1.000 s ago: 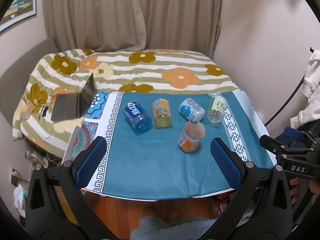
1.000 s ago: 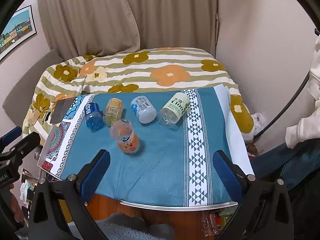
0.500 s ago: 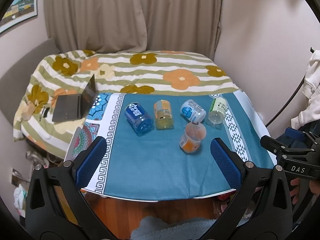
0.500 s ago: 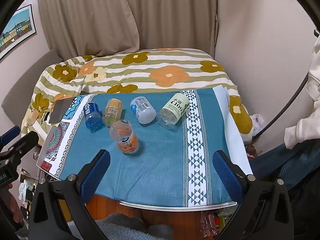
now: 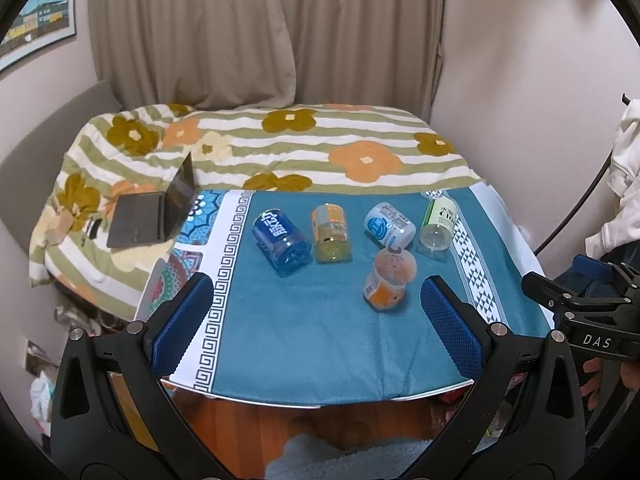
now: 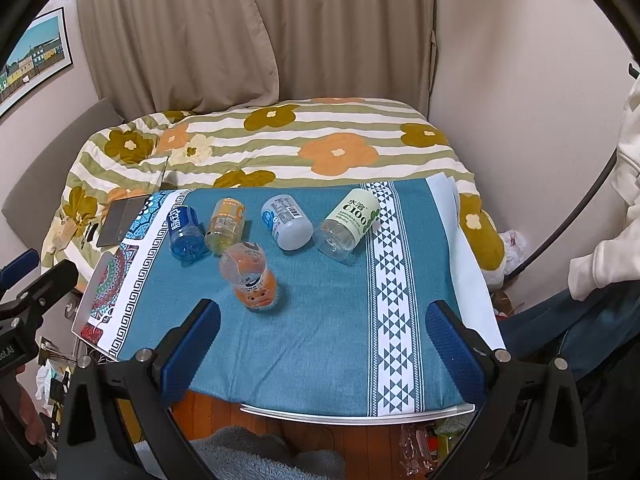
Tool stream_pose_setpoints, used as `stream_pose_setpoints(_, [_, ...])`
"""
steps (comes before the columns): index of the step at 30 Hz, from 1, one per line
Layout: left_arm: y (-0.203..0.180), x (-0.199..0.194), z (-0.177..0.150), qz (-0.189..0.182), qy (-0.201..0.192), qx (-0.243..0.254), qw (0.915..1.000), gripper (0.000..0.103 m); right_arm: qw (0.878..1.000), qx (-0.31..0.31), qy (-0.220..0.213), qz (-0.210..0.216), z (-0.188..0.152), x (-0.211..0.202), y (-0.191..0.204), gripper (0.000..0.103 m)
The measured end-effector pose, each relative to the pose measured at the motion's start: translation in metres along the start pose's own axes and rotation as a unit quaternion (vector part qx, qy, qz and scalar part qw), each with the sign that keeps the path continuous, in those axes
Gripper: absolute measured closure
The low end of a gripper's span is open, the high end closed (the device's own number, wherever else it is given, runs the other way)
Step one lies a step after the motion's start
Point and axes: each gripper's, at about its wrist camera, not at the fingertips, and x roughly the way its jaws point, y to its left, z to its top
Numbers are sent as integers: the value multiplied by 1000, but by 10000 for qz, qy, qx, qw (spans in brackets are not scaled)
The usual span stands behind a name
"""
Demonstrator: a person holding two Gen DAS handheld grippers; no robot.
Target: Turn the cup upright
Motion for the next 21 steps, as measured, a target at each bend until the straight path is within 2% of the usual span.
stream_pose_setpoints(21, [-1, 8, 2, 103, -96, 77, 9999, 0, 10000, -47, -1, -2, 8, 3, -2, 1])
